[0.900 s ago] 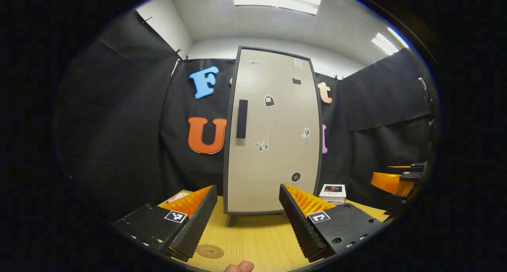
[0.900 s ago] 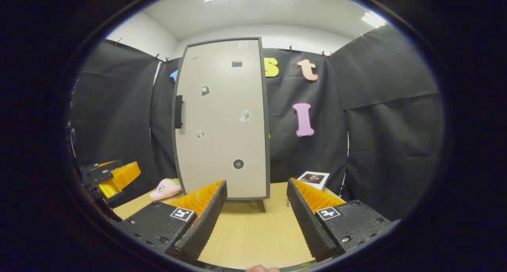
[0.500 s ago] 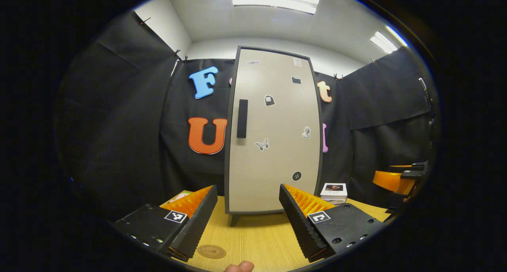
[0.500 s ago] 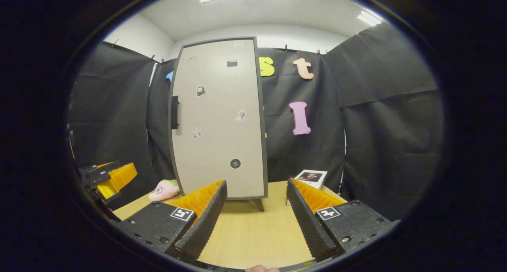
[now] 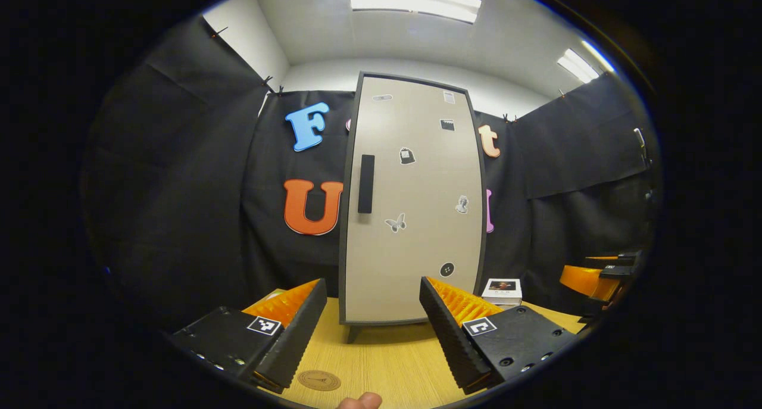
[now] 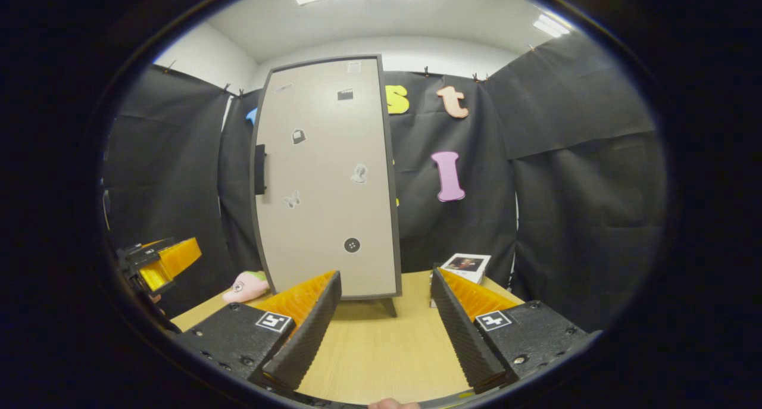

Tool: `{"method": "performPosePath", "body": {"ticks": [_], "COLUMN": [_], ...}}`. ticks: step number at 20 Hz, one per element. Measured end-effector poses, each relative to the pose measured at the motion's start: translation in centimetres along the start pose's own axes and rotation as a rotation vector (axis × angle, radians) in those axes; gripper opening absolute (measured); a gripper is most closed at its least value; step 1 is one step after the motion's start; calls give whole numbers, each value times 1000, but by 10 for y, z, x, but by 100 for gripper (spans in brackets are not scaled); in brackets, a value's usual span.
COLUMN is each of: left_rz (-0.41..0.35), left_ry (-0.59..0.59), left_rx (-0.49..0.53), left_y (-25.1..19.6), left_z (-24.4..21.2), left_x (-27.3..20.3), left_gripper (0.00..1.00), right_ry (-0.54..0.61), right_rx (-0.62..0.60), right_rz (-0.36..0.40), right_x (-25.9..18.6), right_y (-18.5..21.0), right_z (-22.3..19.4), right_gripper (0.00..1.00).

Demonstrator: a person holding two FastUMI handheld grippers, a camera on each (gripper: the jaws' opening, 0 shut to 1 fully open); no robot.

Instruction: Open the cabinet door with the right hand, grasp the bottle in the cabinet with the left hand and place it on the coaster, then close the cabinet door with the right hand.

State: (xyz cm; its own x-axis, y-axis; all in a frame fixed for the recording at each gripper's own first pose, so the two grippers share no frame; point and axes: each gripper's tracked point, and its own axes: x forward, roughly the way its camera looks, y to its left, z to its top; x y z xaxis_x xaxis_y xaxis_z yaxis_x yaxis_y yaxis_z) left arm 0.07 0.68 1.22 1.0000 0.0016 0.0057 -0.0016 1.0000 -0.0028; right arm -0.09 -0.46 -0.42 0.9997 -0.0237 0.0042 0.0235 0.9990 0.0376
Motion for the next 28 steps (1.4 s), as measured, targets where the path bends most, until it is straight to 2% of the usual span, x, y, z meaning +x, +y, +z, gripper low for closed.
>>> {"method": "performPosePath", "body": {"ticks": [4,6,10,15,19,25,28], "left_rz": [16,23,35,42,37,29,51], "left_ry": [8,-4,-7,-1,6,47,47], "left_rx": [6,9,24,36,52,70,81], "left_y": [6,8,12,14,11,12,22], "left_z": [-1,5,6,5,3,-4,-4], "left_x": [0,-2,-5,-13,-22,-31,-33], "left_gripper": [95,95,95,95,95,95,95], "right_ry": [-24,-31,-48,-58,-43,-53,-53], "right_rx": [-5,-10,-31,-74,-70,-85,-72], "right_rz": [9,15,75,219,345,446,481], "right_x": [-1,-2,8,44,84,139,166], "right_y": [1,2,17,64,119,194,231], "right_z": [8,10,23,62,92,128,143], "right_gripper": [95,97,95,97,96,97,95]}}
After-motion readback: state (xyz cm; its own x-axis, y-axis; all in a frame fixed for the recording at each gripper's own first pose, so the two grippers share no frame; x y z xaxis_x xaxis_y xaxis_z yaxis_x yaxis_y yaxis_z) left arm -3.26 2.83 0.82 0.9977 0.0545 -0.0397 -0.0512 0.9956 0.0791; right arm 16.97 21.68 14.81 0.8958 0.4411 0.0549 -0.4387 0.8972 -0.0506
